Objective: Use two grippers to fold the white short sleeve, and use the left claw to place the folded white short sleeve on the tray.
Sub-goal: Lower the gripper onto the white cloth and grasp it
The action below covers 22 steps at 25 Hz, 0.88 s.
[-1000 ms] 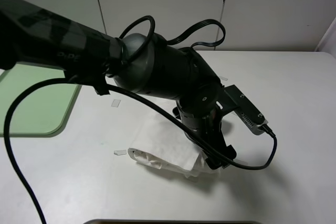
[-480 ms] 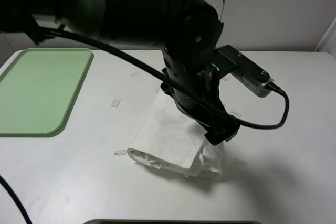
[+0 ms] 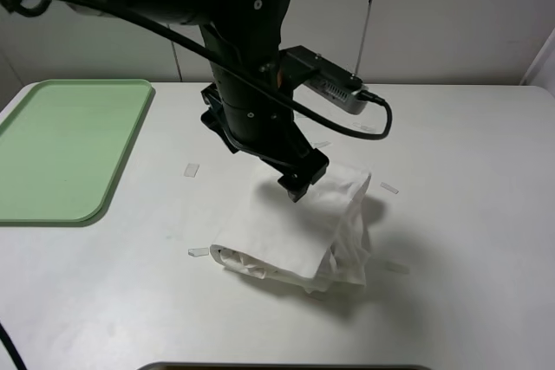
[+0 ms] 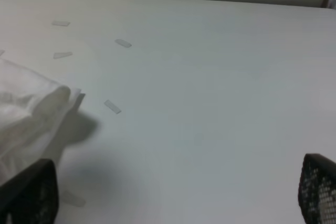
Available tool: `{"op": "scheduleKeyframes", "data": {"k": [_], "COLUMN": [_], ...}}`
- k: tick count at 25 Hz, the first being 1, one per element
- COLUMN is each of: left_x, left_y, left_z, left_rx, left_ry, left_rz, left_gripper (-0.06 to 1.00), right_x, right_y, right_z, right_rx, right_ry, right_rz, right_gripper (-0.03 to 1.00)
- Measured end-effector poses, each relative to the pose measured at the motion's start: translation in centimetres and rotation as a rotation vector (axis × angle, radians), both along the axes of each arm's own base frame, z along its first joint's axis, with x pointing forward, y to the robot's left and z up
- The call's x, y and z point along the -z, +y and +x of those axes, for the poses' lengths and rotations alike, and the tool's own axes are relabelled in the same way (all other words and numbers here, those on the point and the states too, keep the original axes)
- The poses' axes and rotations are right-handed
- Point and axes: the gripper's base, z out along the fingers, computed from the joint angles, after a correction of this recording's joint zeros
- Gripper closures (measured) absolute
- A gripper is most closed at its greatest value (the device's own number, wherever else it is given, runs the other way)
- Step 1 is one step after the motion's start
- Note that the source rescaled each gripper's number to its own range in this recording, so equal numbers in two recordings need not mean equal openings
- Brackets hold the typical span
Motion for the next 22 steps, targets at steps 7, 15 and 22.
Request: {"op": "scheduleKeyframes", "data": {"k": [7,15,22], "left_x": [2.6,5.5,7.3], "left_y": [3.2,4.6,5.2], "left_z": [1.7,1.1,0.0], "left_rx": [-0.115,-0.183,-0.233], "left_ry": [0.088,0.157,0.189], "left_rz": [0.004,-0.062,-0.096], "left_gripper": [-0.04,-0.04,-0.04], "right_x": [0.0,0.0,0.0], "right_y": [0.0,0.0,0.0], "right_z": [0.0,0.0,0.0], "right_rx": [0.000,0.000,0.000], "right_ry": [0.000,0.000,0.000], "right_rz": [0.000,0.000,0.000], "right_gripper": [-0.03,-0.03,-0.03]}}
